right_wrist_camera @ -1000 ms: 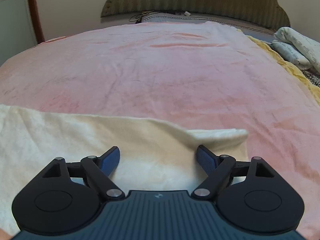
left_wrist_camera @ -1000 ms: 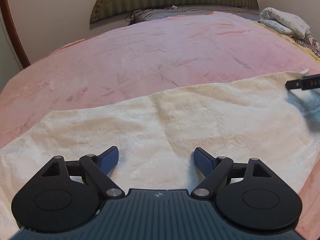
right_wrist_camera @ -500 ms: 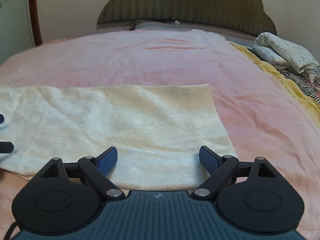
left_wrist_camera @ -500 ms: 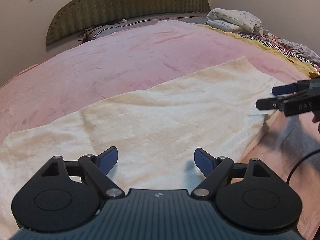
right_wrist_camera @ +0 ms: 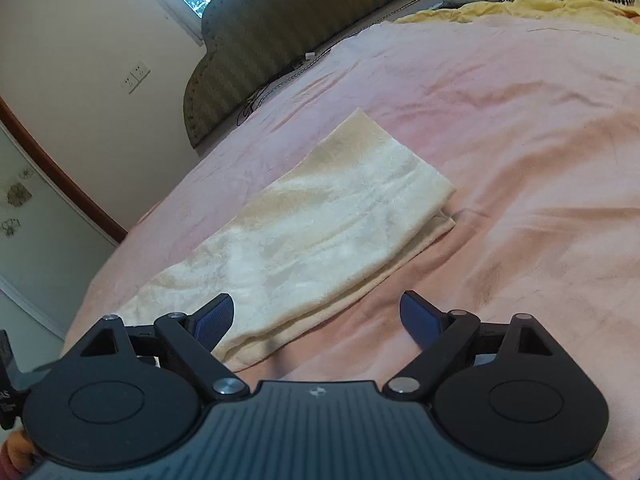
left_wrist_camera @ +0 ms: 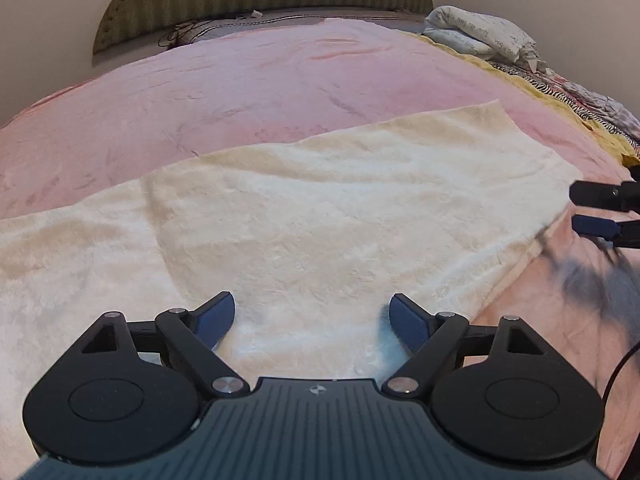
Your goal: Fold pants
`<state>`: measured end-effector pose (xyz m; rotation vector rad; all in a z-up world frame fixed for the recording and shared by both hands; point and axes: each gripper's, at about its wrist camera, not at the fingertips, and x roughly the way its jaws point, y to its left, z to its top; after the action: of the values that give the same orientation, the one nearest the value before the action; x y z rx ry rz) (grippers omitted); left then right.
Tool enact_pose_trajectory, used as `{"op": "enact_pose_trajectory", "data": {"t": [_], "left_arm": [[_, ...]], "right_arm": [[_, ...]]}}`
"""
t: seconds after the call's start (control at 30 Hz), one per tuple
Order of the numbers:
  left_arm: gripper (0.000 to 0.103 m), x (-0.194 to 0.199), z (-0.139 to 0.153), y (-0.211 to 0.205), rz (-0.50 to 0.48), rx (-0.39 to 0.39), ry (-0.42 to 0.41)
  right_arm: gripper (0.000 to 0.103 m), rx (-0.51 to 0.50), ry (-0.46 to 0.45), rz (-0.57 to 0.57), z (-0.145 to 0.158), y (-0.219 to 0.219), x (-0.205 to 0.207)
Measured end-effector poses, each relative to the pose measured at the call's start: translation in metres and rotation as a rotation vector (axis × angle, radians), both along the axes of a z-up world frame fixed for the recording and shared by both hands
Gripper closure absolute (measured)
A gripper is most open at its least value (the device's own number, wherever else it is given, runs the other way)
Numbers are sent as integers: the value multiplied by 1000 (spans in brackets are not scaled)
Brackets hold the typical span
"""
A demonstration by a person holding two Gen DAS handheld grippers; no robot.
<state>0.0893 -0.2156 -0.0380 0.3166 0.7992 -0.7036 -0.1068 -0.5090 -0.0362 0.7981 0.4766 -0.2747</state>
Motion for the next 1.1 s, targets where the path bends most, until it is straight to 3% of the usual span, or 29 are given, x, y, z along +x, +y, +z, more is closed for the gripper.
{"op": "enact_pose_trajectory", "data": {"t": [0.13,0.33,0.4,0.43,0.47,0.53,0.6,0.7,0.83,0.93,1.03,1.1], "left_arm": [[15,-3,0,-2,-18,8,-15],[12,-2,-2,-2,-2,0,-15],[13,1,1,0,12,-26,-7],[14,2,4,2,26,-47,-4],[14,4,7,5,44,-74,-4],[14,9,16,10,76,-129,1],[13,17,22,14,96,-180,27],[13,39,26,22,127,-306,184],[13,67,19,37,160,-589,475],[6,78,12,38,173,-742,591],[5,87,10,25,147,-800,648],[3,93,5,10,129,-818,697]], "right_arm": [[11,35,-52,-21,-6,-10,6],[14,135,-192,-158,-19,-34,0],[22,157,-199,-194,-21,-40,4],[37,158,-185,-208,-22,-43,7],[59,167,-165,-222,-25,-46,10],[80,220,-157,-242,-35,-54,13],[82,244,-173,-249,-38,-56,13],[84,101,-137,-218,-17,-44,20],[86,-303,-57,-46,34,11,52],[86,-553,-2,119,51,61,81],[86,-657,34,222,45,92,99],[87,-662,31,254,42,101,101]]}}
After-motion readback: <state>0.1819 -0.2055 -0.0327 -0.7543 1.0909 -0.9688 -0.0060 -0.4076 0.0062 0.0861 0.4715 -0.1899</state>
